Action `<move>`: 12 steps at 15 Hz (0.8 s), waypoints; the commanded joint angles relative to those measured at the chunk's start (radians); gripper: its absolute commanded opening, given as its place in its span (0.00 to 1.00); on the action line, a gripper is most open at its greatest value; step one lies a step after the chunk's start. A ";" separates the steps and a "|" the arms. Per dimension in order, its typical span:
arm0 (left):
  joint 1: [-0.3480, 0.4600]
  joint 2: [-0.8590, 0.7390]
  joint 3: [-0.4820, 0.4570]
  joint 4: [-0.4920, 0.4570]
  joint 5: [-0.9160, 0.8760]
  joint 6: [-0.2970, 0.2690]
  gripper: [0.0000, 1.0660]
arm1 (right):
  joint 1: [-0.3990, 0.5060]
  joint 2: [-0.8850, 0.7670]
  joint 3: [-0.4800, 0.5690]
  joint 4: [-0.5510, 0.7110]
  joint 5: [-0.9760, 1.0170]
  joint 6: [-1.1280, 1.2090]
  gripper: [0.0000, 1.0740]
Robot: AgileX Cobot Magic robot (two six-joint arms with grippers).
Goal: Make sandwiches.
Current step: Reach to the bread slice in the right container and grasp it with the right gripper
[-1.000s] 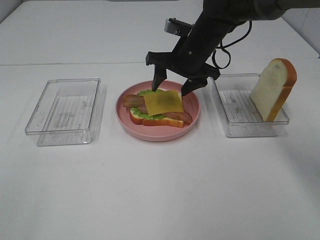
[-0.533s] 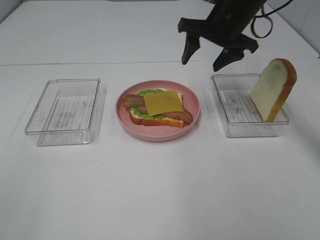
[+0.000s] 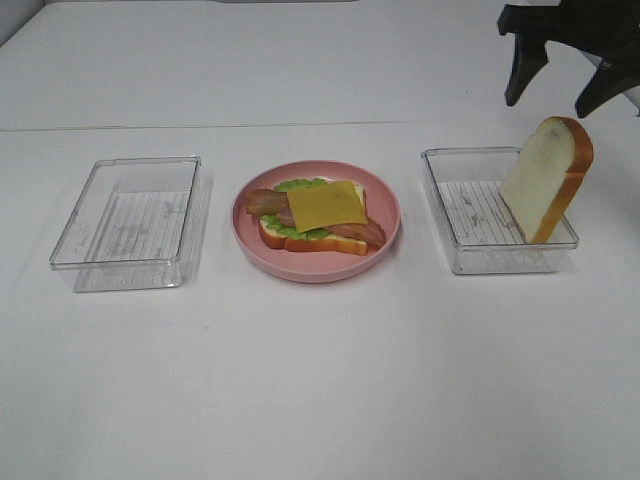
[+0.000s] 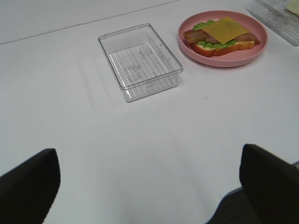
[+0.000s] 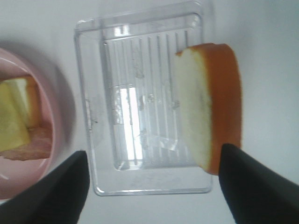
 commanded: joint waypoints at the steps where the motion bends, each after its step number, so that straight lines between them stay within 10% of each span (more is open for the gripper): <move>1: 0.001 -0.008 0.001 -0.004 -0.008 -0.001 0.93 | -0.011 -0.005 -0.006 -0.090 0.042 -0.009 0.68; 12: 0.001 -0.008 0.001 -0.004 -0.008 -0.001 0.93 | -0.011 0.130 -0.004 -0.103 0.016 -0.031 0.64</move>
